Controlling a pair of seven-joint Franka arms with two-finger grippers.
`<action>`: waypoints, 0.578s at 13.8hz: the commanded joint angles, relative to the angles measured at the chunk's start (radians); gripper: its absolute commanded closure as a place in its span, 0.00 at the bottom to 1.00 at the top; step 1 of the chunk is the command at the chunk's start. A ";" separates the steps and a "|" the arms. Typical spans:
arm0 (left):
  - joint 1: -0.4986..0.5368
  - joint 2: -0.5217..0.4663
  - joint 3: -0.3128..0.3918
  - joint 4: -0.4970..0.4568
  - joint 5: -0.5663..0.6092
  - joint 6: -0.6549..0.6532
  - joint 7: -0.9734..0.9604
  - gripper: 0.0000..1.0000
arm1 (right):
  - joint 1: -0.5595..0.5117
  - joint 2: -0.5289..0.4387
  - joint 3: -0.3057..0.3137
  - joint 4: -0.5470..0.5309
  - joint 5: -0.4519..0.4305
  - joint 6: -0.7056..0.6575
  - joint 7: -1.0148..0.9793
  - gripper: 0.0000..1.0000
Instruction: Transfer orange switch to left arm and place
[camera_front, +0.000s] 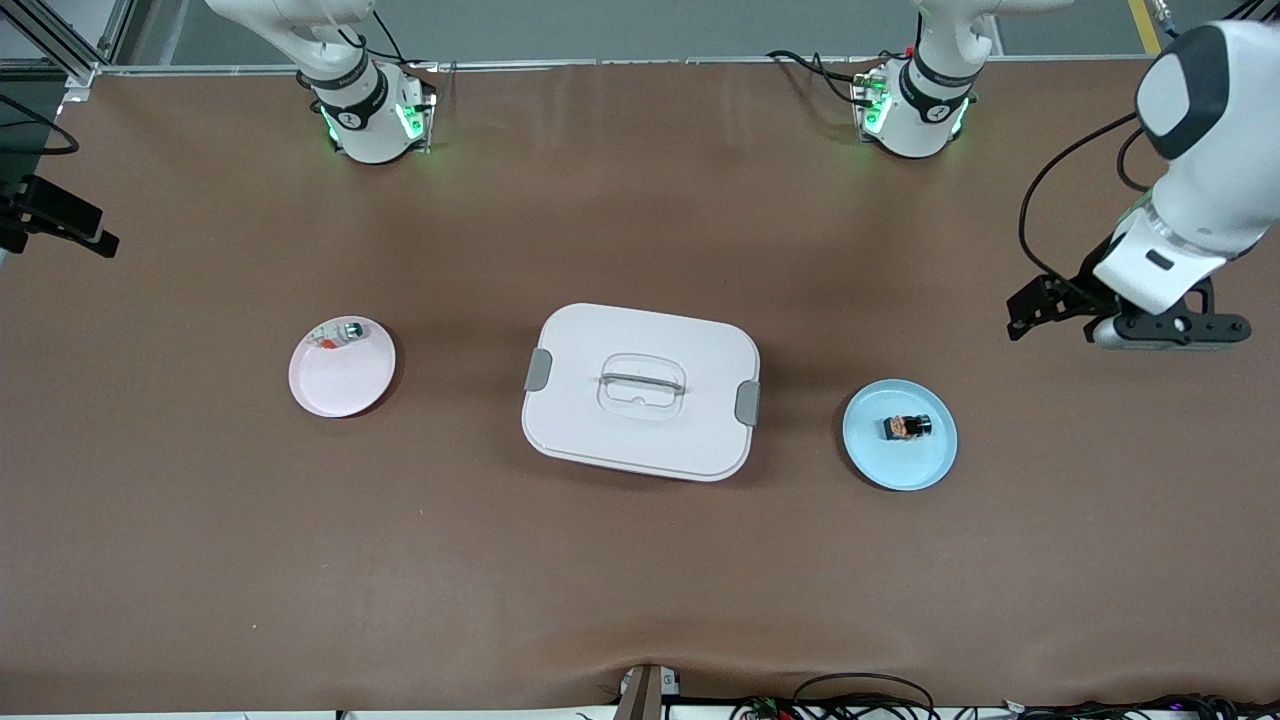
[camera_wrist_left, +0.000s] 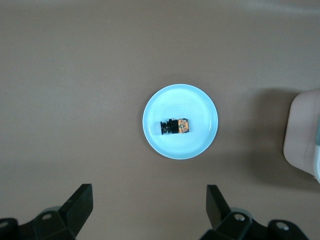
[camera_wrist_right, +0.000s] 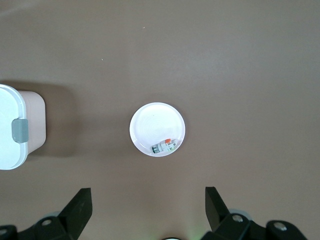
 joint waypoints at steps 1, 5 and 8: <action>0.015 -0.059 -0.008 0.048 0.021 -0.116 0.007 0.00 | -0.007 -0.015 0.014 -0.005 -0.028 0.001 -0.012 0.00; 0.015 -0.060 -0.007 0.184 0.021 -0.309 0.008 0.00 | -0.007 -0.015 0.014 -0.005 -0.027 0.004 -0.012 0.00; 0.009 -0.062 -0.013 0.212 0.021 -0.361 -0.004 0.00 | -0.007 -0.015 0.015 -0.005 -0.025 0.004 -0.012 0.00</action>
